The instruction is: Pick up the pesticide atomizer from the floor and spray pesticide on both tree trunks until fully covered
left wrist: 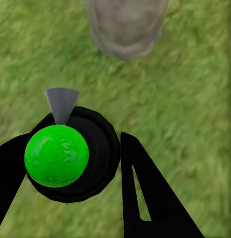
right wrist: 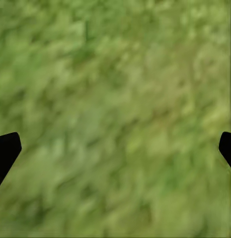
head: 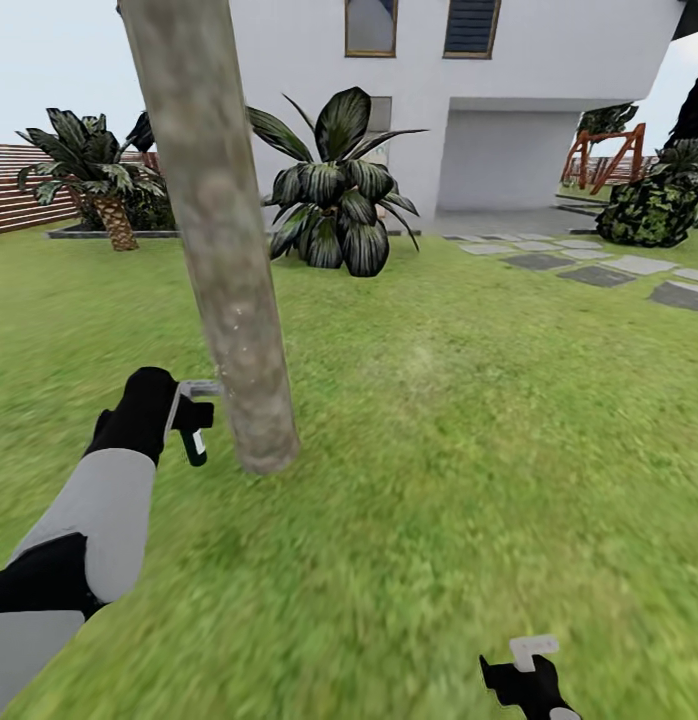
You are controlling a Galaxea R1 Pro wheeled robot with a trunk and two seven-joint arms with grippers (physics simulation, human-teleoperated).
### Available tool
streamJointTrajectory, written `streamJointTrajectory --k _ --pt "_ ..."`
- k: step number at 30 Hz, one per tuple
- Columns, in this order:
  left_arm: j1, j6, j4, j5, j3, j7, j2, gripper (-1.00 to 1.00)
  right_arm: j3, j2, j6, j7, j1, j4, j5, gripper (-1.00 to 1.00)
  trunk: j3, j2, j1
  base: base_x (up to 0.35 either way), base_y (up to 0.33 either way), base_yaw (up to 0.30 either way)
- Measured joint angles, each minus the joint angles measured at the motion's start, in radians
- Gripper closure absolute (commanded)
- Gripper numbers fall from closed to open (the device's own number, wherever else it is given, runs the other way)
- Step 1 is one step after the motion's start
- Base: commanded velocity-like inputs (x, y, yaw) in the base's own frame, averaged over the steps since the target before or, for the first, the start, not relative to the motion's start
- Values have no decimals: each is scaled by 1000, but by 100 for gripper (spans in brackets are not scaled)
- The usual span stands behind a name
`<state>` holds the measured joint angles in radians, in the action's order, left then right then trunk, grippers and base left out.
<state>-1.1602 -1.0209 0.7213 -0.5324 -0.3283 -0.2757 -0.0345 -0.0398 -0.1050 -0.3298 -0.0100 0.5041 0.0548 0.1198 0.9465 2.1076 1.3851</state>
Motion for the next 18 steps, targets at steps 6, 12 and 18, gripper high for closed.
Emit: streamJointTrajectory --k 6,12,18 --pt "1 -1 0 -8 1 0 0 100 0 -1 0 -1 0 0 1 -100 0 0 0 108 -243 1" --pt "4 -1 0 -9 4 0 -5 100 0 -1 0 0 0 -1 1 -100 0 0 0 3 -275 0" --pt "5 0 0 -8 3 0 -13 100 0 -1 1 0 0 0 1 -100 0 0 0 68 -270 0"
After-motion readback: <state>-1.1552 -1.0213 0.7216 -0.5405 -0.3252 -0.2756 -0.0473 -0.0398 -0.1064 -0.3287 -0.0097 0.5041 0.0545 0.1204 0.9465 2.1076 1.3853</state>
